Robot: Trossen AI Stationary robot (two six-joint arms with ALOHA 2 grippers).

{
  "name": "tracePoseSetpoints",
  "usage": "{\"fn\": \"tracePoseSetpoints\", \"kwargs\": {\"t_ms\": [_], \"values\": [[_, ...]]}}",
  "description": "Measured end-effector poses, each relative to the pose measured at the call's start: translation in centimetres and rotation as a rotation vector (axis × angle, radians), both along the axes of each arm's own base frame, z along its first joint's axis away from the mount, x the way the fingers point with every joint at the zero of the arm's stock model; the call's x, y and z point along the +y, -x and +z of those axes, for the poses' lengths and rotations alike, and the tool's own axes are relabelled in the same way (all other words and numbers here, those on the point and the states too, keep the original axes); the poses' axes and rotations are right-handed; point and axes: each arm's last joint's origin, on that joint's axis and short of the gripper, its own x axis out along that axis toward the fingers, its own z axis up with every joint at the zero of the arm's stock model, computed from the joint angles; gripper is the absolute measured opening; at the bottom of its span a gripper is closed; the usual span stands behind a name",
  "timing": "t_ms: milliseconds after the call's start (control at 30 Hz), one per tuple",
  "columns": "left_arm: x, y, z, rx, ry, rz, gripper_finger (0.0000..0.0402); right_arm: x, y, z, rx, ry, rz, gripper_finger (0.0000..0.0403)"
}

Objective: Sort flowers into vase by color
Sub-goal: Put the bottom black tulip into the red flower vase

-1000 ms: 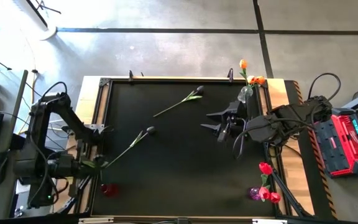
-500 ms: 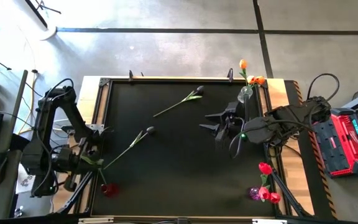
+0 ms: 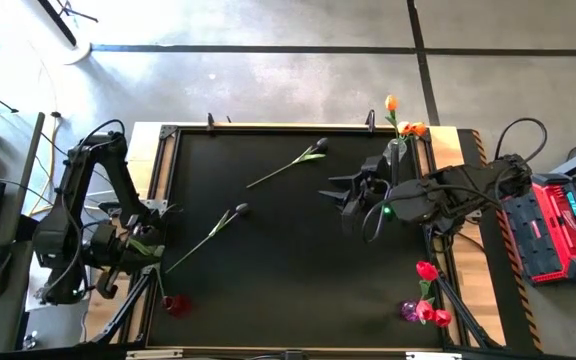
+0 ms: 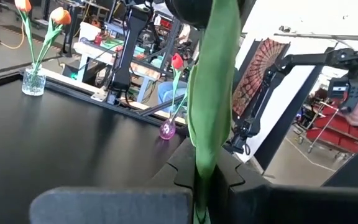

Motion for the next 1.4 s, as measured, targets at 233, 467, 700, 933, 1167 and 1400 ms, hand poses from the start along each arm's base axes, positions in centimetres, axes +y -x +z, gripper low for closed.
{"fn": "tracePoseSetpoints", "kwargs": {"t_ms": [233,467,700,933,1167,1400], "values": [[-0.4,0.0,0.5,-0.002,-0.04,0.001,0.0,0.0,0.0,0.0,-0.003,-0.014,-0.005,0.021],[-1.8,0.1,-1.6,-0.003,-0.089,0.0,0.0,0.0,0.0,0.0,-0.01,-0.026,-0.015,0.021],[-2.7,0.1,-3.3,0.023,-0.138,-0.006,0.0008,0.0,0.0,0.1,-0.02,-0.031,-0.014,0.021],[-3.4,-0.1,-4.4,0.151,-0.138,-0.019,0.0092,0.1,0.0,0.1,-0.018,-0.05,0.014,0.021],[-2.6,-0.4,-3.7,0.172,-0.001,-0.003,0.0194,0.1,0.0,0.1,-0.022,-0.061,0.014,0.021],[-0.6,-0.5,-0.6,0.171,0.091,-0.019,0.0245,0.0,0.1,-0.4,-0.013,-0.146,-0.035,0.021]]}}
